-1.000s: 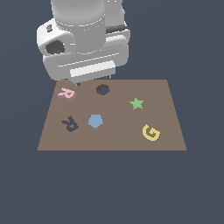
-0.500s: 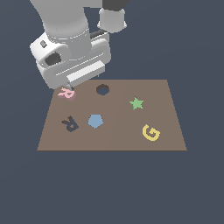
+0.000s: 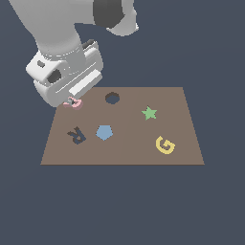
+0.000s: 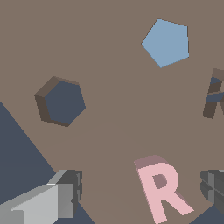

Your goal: Insert a designated object into the corresponding slot on a board.

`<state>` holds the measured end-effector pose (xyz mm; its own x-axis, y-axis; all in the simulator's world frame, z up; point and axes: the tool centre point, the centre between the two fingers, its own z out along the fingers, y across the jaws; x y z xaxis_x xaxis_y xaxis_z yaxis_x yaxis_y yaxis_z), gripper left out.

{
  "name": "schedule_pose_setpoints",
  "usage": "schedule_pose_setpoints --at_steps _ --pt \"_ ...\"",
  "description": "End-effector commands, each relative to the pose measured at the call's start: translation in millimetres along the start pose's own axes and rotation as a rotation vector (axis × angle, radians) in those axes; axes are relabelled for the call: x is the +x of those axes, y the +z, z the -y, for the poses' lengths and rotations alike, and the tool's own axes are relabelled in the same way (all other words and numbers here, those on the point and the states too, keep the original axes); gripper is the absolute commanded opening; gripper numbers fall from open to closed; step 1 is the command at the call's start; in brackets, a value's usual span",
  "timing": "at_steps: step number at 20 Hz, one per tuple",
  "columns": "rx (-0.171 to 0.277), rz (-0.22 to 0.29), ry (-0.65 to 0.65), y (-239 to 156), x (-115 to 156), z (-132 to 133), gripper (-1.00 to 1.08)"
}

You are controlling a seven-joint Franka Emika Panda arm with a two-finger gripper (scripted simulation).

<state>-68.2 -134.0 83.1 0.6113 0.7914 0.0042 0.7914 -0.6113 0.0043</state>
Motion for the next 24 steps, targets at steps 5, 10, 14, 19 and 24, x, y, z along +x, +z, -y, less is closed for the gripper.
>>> schedule_pose_setpoints --at_steps 5,10,14,19,24 --pt "0.002 0.001 -0.152 15.7 -16.5 -13.7 1.00" --pt "0.004 0.002 -0.236 24.5 -24.6 -23.0 1.00" --pt "0.004 0.003 -0.283 29.5 -28.7 -28.7 1.00" --pt "0.005 0.003 -0.316 32.8 -31.1 -32.8 1.00" --pt "0.005 0.003 -0.319 33.1 -30.9 -33.5 1.00"
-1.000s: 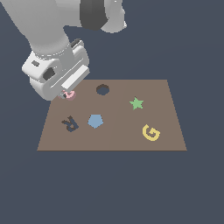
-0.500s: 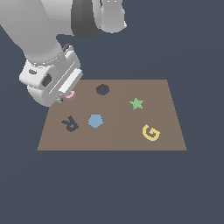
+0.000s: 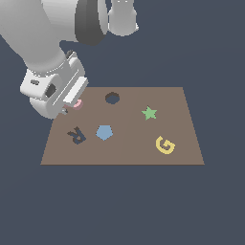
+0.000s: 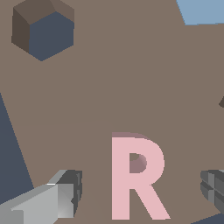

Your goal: Insert a designated object into the corresponding slot on a board.

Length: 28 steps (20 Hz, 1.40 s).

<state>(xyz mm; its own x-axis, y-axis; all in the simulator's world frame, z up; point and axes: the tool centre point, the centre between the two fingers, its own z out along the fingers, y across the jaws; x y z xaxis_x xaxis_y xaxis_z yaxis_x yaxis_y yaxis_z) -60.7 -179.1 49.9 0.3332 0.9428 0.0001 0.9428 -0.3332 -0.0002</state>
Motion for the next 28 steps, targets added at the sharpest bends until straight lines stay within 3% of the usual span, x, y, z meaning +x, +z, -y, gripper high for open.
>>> schedule_pose_setpoints --at_steps 1,12,13,28 --pt "0.000 0.000 0.000 0.0 0.1 0.0 1.00" --pt "0.000 0.000 -0.001 20.0 0.3 0.1 1.00" --pt "0.000 0.000 -0.001 20.0 0.3 0.1 -1.00" --pt "0.000 0.000 0.008 19.5 2.6 -1.3 -1.00"
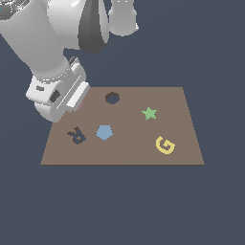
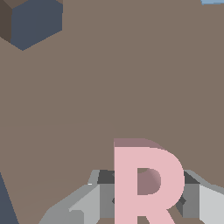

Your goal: Insert a designated object into the corresponding slot on a board.

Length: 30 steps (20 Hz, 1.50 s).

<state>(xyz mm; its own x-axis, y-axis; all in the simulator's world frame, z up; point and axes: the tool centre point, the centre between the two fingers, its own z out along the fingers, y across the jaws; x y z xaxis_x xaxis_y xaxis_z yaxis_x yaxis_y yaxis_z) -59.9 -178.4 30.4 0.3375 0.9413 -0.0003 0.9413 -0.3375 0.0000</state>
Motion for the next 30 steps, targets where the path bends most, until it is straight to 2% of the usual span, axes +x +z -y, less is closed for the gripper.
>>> schedule_pose_setpoints --at_steps 1,11,21,30 --pt "0.000 0.000 0.009 -0.1 2.6 -1.4 -1.00" --pt "0.000 -0.001 0.132 -2.4 23.3 -20.3 -1.00" --pt "0.000 -0.001 0.364 -6.7 53.7 -62.7 -1.00" --pt "0.001 -0.001 0.510 -9.2 65.6 -93.4 -1.00"
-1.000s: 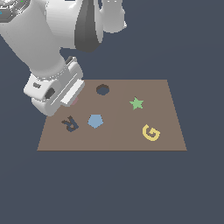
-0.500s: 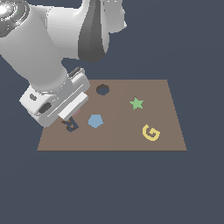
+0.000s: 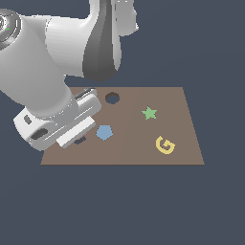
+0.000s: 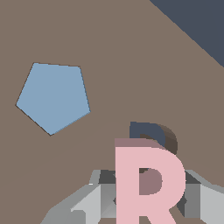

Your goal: Insert a designated object into the corresponding slot on a board.

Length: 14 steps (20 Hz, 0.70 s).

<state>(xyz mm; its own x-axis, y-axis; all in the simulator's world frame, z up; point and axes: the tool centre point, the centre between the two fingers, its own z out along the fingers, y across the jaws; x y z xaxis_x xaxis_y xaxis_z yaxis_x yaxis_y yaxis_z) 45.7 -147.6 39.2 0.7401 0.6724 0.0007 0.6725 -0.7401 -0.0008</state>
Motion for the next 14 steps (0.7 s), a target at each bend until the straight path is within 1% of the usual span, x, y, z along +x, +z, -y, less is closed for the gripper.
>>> schedule_pose_setpoints --at_steps 1,6,14 --pt "0.000 0.000 0.031 -0.6 4.4 -5.0 -1.00" --pt "0.000 0.000 0.060 -1.0 8.5 -10.4 -1.00" --pt "0.000 0.000 0.063 5.4 8.6 -10.8 -1.00"
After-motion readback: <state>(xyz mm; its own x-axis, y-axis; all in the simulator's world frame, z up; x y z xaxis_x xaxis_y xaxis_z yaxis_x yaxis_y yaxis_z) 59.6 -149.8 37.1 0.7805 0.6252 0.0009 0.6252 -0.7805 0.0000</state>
